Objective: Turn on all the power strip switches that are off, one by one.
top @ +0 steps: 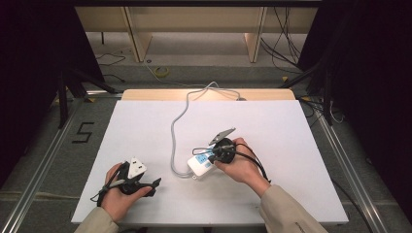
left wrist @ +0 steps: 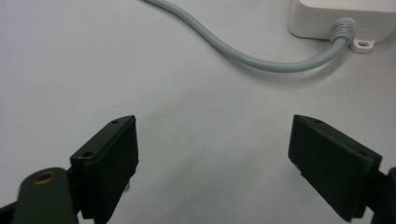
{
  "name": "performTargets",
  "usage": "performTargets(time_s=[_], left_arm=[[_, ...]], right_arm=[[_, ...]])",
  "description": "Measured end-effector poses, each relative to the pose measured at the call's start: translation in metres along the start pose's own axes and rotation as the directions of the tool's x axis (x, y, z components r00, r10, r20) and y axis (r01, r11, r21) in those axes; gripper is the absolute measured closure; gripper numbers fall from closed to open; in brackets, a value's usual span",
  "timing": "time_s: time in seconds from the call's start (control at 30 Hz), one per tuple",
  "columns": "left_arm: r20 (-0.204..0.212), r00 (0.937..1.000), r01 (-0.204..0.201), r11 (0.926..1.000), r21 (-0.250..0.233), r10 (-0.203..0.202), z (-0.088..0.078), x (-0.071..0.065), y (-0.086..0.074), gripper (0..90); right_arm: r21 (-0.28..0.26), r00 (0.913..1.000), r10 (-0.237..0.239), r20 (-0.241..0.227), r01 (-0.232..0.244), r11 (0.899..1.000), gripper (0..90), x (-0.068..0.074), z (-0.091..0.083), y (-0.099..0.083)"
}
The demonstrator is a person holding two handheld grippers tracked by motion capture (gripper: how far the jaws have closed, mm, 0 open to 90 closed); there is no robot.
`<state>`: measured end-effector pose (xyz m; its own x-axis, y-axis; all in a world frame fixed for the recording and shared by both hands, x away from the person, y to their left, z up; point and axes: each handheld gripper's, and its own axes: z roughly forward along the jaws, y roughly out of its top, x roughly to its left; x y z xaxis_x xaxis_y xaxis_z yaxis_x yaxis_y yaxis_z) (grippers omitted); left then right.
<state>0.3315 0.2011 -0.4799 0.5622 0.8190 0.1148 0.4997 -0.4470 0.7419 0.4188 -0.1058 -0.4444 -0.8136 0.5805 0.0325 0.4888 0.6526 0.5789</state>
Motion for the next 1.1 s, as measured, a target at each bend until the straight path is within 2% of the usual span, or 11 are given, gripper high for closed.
performTargets(time_s=[0.6,1.1], left_arm=[[0.0,1.0,-0.001,1.0,-0.002,0.001,0.0,0.0,0.0,15.8],[-0.001,1.0,-0.002,1.0,-0.005,0.002,0.0,0.0,0.0,15.8]], right_arm=[[0.004,0.9997,0.006,0.023,-0.006,1.0,90.0,-0.006,-0.005,-0.001],[-0.005,0.9988,0.015,0.047,-0.015,1.0,90.0,-0.019,-0.012,0.0]])
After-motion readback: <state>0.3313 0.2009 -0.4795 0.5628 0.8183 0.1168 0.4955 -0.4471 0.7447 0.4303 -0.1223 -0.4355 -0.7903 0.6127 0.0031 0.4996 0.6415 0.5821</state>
